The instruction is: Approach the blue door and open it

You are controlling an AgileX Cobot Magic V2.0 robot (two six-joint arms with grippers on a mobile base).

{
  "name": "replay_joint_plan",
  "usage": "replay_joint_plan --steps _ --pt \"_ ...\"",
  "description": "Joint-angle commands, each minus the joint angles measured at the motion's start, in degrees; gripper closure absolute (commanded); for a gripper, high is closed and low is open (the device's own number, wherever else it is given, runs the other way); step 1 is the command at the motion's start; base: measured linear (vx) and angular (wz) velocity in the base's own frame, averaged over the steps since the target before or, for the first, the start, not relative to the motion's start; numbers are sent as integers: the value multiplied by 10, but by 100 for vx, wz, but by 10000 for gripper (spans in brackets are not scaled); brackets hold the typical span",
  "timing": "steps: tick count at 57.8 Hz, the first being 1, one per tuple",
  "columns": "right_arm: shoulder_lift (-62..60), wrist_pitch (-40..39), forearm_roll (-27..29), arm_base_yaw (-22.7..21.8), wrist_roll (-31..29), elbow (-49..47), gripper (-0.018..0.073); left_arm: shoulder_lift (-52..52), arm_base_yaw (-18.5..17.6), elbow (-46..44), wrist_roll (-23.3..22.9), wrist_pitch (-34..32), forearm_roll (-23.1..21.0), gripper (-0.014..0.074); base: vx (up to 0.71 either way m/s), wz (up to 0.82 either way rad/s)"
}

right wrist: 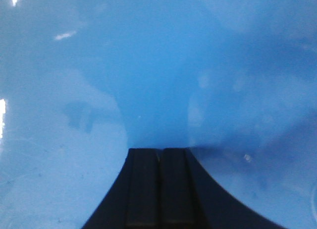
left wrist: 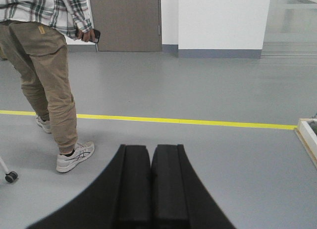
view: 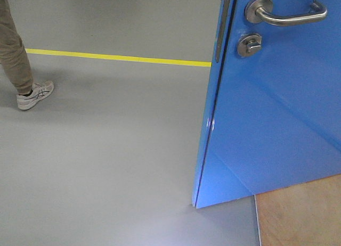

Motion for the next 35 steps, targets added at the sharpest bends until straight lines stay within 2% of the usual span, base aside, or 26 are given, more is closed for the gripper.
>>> replay_joint_plan --steps 1,35 --pt "-20 -31 30 1 -7 -18 551 -8 -1 -14 -4 -48 -2 524 13 8" --pt "-20 -31 30 1 -7 -18 551 -8 -1 -14 -4 -48 -2 524 15 3"
